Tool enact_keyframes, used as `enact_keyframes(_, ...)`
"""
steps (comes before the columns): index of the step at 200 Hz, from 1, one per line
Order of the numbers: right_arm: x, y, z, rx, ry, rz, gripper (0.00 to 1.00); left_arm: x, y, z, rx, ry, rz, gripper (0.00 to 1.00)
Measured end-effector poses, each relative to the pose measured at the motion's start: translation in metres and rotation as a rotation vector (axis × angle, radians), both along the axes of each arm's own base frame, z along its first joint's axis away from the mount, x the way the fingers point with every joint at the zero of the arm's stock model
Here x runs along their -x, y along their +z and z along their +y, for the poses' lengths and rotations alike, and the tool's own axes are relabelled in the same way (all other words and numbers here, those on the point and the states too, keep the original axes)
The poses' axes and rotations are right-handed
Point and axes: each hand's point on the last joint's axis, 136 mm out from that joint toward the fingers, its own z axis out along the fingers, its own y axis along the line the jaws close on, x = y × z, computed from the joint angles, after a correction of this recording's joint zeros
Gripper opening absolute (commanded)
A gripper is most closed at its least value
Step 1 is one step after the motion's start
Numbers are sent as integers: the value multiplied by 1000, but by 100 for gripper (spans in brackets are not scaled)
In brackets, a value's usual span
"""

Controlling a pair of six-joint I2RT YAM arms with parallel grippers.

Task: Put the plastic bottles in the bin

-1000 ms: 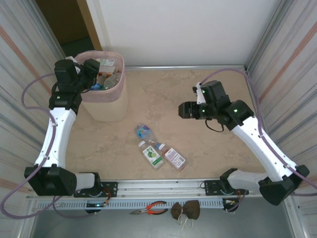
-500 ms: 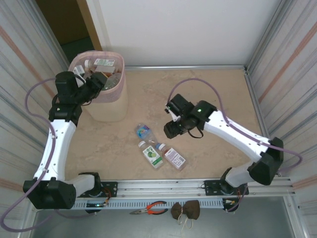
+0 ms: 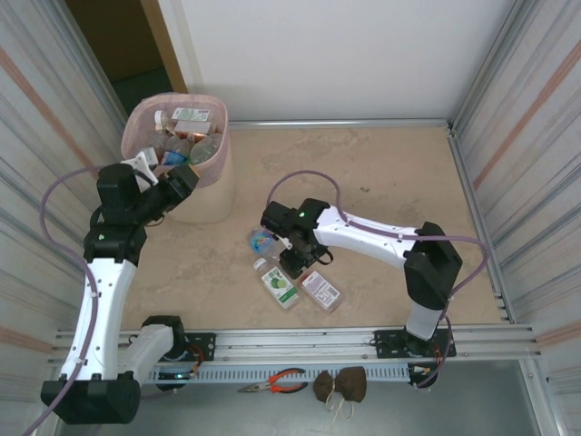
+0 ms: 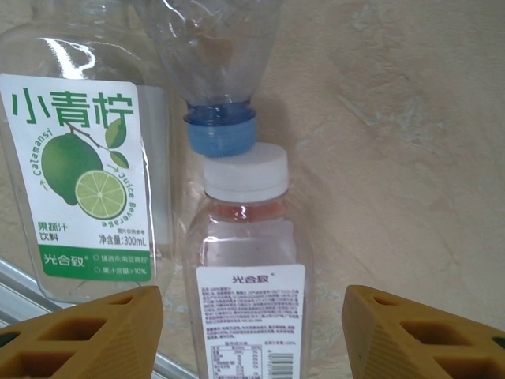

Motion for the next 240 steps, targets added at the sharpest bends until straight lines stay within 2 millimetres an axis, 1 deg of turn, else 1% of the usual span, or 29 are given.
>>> enact_keyframes(33, 0, -19, 5, 39, 13, 22, 57, 8, -5, 3, -22, 5, 10, 44)
enact_keyframes(66, -3, -38, 9, 66, 13, 38, 55, 11, -9, 5, -32, 8, 24, 46)
enact_keyframes(121, -14, -60, 10, 83, -11, 51, 52, 14, -16, 5, -37, 5, 41, 47)
enact_keyframes(145, -19, -65, 10, 78, -25, 53, 52, 14, -18, 5, -37, 6, 48, 47)
enact_keyframes(197, -25, -68, 12, 60, -38, 47, 50, 14, -18, 5, -37, 6, 47, 47)
enact_keyframes(240, -24, -75, 3, 76, -51, 61, 50, 14, -20, 5, -37, 6, 50, 48)
